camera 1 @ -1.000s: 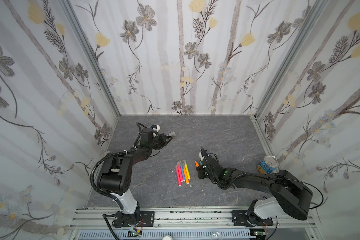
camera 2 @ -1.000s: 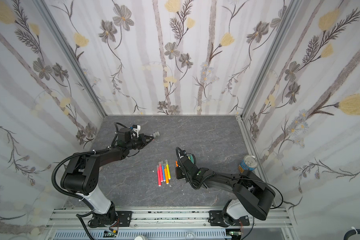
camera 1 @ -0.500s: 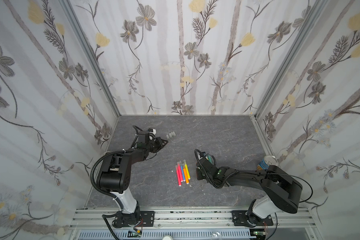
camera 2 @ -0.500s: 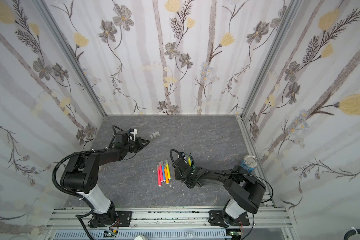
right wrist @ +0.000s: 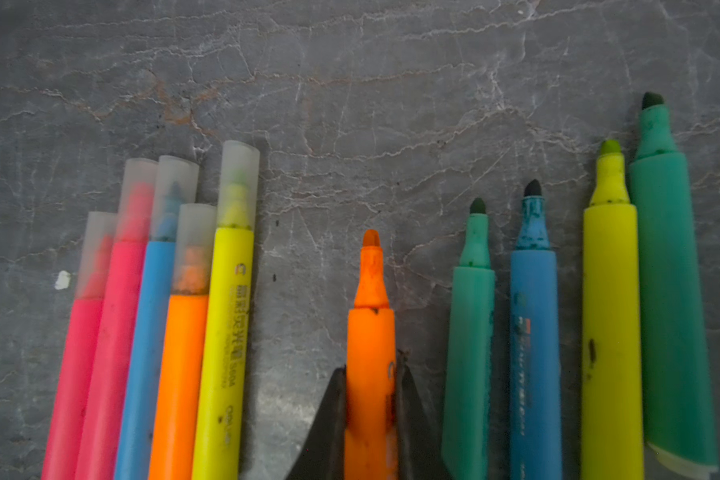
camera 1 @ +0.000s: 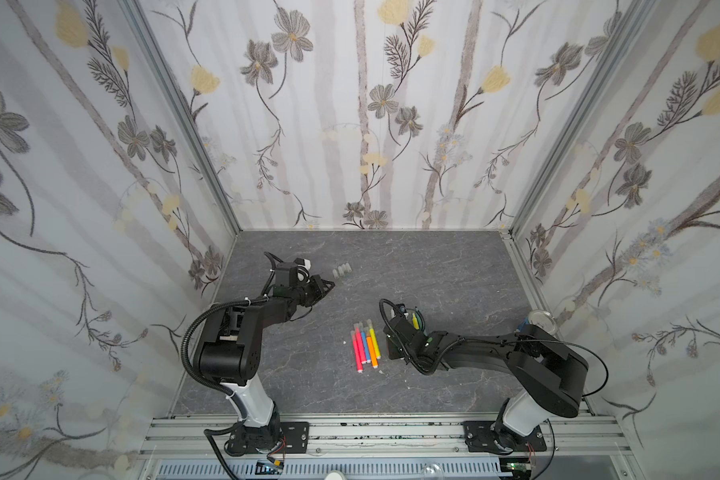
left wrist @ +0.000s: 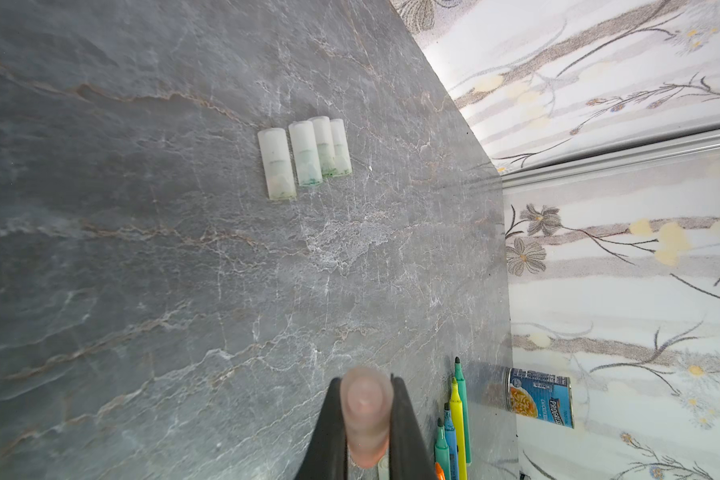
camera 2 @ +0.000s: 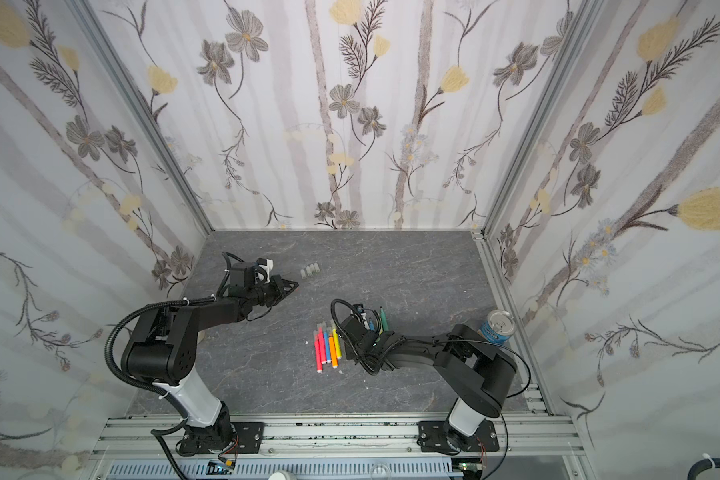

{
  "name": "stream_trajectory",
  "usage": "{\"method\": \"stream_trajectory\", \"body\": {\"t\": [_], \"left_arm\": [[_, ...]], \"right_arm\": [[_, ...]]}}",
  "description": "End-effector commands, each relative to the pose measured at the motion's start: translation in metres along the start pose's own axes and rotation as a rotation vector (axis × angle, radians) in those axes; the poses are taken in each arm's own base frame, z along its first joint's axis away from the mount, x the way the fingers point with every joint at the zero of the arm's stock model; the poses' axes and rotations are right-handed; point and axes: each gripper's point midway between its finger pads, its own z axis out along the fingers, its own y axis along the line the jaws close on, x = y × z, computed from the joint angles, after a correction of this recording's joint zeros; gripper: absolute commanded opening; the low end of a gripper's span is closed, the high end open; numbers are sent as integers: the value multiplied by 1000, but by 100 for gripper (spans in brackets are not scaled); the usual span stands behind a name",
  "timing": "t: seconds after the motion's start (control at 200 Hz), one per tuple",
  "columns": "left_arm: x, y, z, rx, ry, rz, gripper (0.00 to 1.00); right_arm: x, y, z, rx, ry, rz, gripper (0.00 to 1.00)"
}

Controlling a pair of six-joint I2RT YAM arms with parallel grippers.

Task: Open the pen caps
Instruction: 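Set the orange highlighter beside the uncapped markers and open the right gripper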

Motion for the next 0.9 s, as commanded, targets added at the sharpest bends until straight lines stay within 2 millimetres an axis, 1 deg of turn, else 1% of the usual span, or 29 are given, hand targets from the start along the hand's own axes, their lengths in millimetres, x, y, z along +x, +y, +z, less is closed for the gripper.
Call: {"method": "stream_trajectory", "body": {"t": [0.0, 0.08, 0.385, 0.615, 0.799, 0.894], "left_arm": [[-3, 0, -1, 8, -14, 25, 0], [-2, 0, -1, 9, -13, 25, 0], [2, 5, 0, 7, -9, 18, 0], [3, 6, 0, 8, -10, 18, 0], [4, 7, 1, 15, -8, 12, 0], [3, 5, 1, 18, -9, 14, 0]], "right_arm": [[-3, -3, 2, 27, -18, 20, 12], [-2, -3, 4, 39, -12, 14, 15], [4, -7, 15, 81, 4, -6, 20], [5, -13, 15, 120, 2, -25, 26], [3, -17, 13, 141, -4, -35, 27], [1, -20, 12, 159, -9, -46, 24]]}}
